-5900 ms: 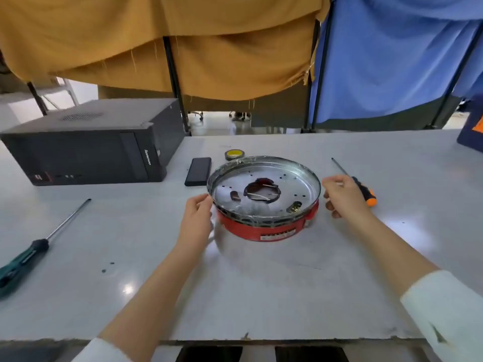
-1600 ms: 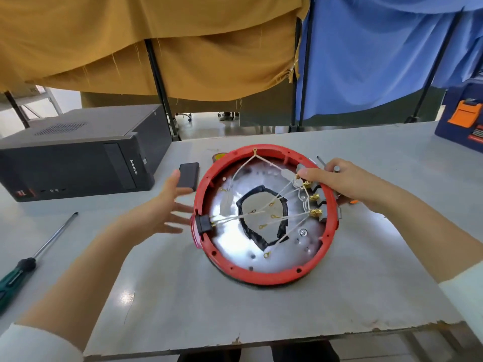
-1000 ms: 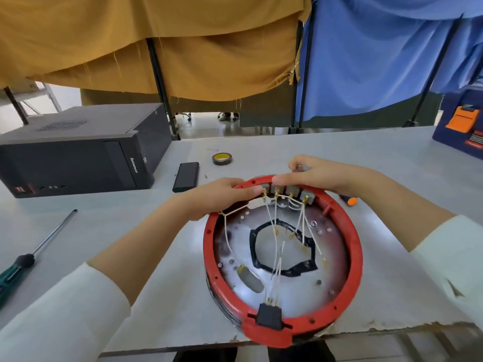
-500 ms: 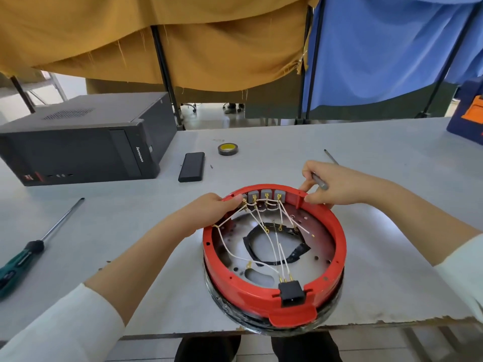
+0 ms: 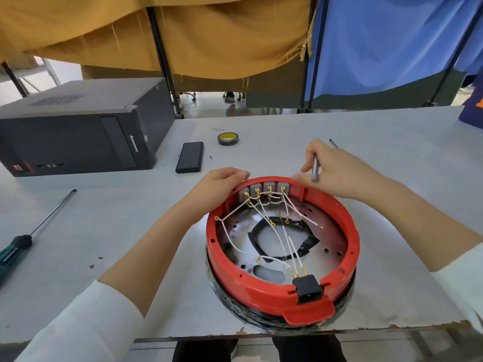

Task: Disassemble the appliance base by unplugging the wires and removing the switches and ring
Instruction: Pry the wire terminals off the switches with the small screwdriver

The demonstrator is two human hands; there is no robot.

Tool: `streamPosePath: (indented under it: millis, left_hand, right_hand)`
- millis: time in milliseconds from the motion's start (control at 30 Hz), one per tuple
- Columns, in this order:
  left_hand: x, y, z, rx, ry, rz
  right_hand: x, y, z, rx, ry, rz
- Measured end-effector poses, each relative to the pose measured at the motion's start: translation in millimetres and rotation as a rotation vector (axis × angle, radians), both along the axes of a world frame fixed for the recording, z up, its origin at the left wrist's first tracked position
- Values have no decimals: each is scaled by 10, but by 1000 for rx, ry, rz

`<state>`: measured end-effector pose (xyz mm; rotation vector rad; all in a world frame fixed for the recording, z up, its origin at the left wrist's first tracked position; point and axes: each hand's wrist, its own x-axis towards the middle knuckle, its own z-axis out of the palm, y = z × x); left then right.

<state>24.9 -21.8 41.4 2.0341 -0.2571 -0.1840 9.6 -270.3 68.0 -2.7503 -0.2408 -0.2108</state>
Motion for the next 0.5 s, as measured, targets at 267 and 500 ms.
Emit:
streamPosePath:
  millis: [267, 500]
  left_hand:
    - [165, -84, -105, -39, 56, -134]
    - [191, -78, -155, -99, 52, -171]
  right_hand:
    - [190, 645, 19, 779, 183, 326]
    - [320, 527, -100, 997, 319, 410]
